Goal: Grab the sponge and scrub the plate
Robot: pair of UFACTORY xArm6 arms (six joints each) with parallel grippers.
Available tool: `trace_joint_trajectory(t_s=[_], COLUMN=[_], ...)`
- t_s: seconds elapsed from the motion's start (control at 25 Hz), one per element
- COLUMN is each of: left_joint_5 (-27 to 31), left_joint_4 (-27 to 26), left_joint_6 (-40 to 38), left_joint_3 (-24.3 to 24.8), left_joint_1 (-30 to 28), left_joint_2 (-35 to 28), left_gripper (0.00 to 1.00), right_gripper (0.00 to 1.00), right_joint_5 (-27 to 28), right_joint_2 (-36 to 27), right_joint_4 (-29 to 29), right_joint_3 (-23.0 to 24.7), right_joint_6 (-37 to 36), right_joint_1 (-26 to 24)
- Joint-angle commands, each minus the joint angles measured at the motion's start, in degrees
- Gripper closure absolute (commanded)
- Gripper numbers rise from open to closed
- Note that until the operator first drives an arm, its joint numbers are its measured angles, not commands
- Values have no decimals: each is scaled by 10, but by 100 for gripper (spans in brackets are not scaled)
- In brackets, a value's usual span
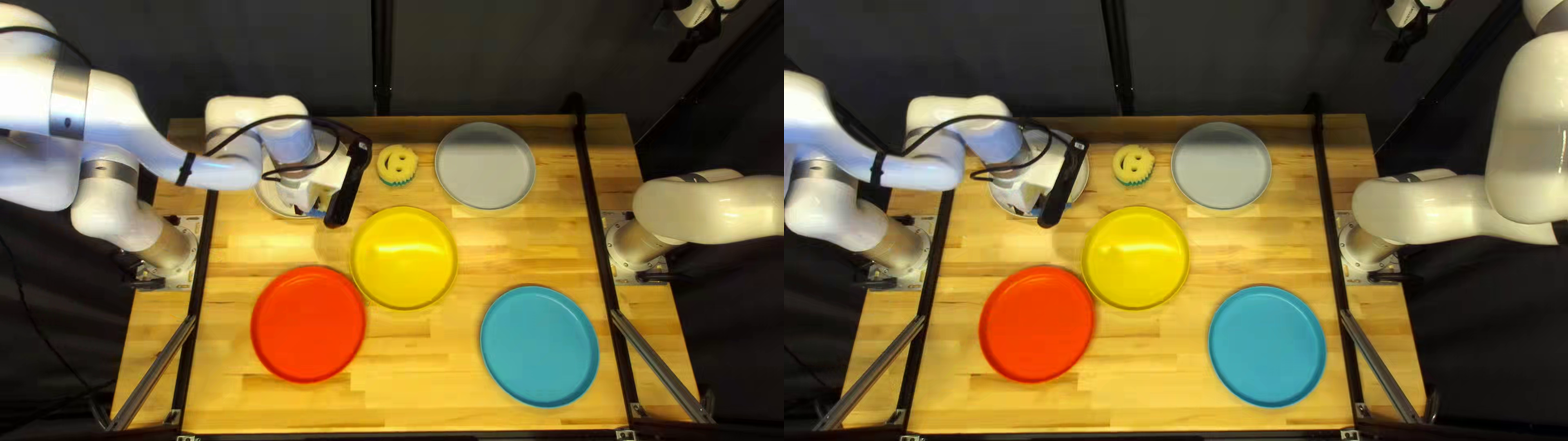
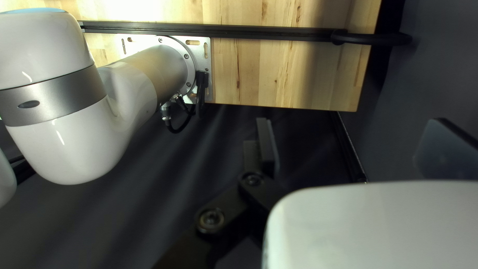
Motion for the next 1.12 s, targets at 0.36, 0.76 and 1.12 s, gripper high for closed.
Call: trace_joint_trajectory(t_s=[0.36, 0.76, 1.12], left_joint_5=[-20, -70, -84], left_joint_4=[5, -1, -27], left_joint_6=[-19, 20, 66], left_joint_3=[18, 49, 88], left_joint_1=[-22, 20, 57], left_joint_2=[-6, 7, -7], left_gripper=[100, 100, 100], right_gripper=[0, 0, 0], right_joint_5=[0, 0, 0], right_joint_2=[0, 0, 0], right_joint_4=[0, 0, 0], right_joint_3=[0, 0, 0], right_joint_6=[0, 0, 0], right_joint_1=[0, 0, 0])
